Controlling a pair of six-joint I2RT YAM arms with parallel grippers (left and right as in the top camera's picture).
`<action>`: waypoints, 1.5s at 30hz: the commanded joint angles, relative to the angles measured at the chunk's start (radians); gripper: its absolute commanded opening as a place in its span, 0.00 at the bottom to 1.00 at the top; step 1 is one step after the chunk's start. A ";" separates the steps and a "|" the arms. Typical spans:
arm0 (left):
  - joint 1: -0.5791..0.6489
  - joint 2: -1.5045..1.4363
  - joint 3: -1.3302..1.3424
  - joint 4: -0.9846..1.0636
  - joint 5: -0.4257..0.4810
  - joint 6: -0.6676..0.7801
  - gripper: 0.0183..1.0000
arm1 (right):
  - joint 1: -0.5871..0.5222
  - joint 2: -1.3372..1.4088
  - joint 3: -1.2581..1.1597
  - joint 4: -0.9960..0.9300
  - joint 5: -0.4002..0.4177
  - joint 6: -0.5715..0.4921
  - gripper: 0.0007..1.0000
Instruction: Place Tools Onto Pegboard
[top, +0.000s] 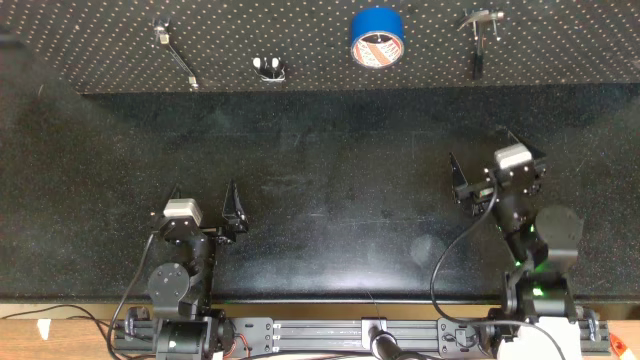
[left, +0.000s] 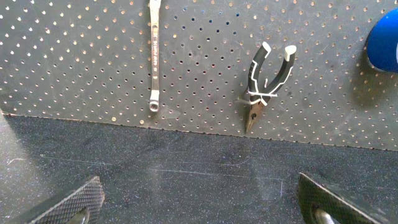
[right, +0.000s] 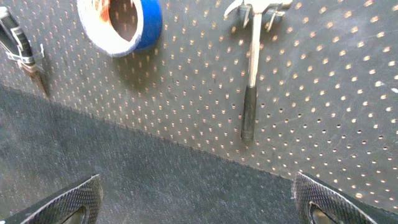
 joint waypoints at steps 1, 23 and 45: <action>-0.005 -0.008 -0.002 -0.006 0.004 -0.005 1.00 | 0.007 -0.156 -0.112 0.032 0.034 0.208 0.98; -0.005 -0.008 -0.002 -0.006 0.004 -0.005 1.00 | 0.086 -0.648 -0.196 -0.378 0.205 0.087 0.98; -0.005 -0.008 -0.002 -0.006 0.004 -0.005 1.00 | 0.092 -0.647 -0.196 -0.378 0.205 0.087 0.98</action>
